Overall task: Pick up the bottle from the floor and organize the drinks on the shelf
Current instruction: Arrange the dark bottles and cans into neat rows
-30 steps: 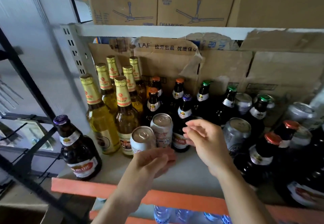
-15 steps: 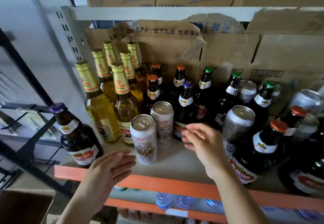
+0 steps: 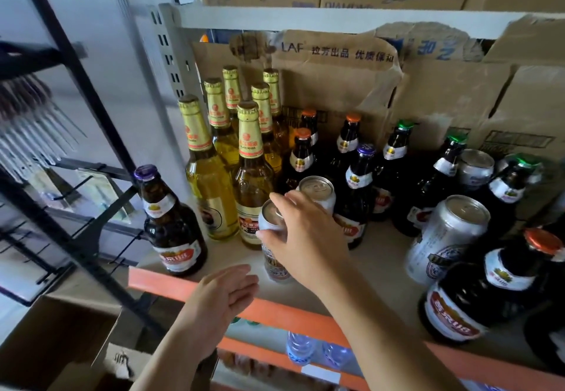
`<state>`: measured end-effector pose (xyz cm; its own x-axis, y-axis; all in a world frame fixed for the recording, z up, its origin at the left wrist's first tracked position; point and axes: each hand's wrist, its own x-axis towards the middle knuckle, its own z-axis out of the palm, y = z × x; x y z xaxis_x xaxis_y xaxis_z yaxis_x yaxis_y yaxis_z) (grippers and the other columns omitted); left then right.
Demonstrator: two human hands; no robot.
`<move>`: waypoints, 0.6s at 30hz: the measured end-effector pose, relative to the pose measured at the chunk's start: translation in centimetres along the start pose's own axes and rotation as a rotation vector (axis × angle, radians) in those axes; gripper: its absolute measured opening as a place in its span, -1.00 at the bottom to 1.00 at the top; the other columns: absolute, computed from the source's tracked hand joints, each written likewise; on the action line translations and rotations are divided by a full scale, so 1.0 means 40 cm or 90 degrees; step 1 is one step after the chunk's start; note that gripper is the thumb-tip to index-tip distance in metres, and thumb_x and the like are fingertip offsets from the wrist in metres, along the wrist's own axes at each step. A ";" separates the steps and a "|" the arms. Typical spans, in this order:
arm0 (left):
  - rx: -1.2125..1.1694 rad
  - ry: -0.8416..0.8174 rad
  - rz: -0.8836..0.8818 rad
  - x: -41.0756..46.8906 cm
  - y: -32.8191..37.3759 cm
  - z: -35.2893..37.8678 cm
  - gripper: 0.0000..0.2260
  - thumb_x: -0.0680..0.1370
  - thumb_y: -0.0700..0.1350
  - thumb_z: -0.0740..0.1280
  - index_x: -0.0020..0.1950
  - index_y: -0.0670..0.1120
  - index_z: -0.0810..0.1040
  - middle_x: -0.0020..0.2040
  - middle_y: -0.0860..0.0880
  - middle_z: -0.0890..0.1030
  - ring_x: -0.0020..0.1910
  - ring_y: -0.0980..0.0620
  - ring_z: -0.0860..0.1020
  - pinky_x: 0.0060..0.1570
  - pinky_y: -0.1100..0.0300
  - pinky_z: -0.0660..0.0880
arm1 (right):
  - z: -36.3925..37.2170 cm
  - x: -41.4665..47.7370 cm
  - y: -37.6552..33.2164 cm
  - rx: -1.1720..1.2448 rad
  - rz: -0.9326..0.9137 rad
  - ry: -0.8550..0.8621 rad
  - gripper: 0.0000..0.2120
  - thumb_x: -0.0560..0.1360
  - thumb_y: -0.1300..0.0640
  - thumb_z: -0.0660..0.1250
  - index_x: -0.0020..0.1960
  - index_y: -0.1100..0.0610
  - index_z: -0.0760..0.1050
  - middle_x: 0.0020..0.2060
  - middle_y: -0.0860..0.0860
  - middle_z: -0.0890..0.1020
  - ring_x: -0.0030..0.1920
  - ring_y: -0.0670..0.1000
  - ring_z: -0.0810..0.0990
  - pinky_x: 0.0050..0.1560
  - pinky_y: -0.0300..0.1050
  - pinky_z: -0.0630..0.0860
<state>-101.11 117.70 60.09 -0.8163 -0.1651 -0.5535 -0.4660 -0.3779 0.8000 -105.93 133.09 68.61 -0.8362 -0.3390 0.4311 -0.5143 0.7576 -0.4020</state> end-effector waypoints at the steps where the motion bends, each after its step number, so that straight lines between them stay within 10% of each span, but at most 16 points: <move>1: -0.003 0.000 -0.001 0.001 0.001 0.006 -0.84 0.57 -0.20 0.24 0.07 -0.21 0.56 -0.01 -0.23 0.66 0.03 -0.12 0.62 -0.09 0.13 0.53 | 0.000 -0.001 0.001 -0.001 0.002 0.006 -0.51 0.45 -0.14 0.36 0.29 0.05 0.42 0.13 -0.03 0.47 0.11 0.07 0.52 -0.08 -0.06 0.51; 18: 0.073 -0.210 -0.047 0.044 -0.047 0.164 -0.66 0.52 -0.27 0.16 -0.24 -0.14 0.72 -0.24 -0.13 0.71 -0.25 0.06 0.68 -0.25 0.27 0.58 | -0.162 -0.139 0.151 0.197 0.207 0.163 -0.72 0.28 -0.04 0.41 -0.08 0.09 0.59 -0.13 -0.01 0.52 -0.15 -0.09 0.55 -0.05 -0.17 0.47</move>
<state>-103.89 124.09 59.13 -0.8361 0.1688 -0.5219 -0.5485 -0.2700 0.7914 -103.17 143.15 69.01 -0.9086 0.0629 0.4130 -0.3006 0.5880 -0.7509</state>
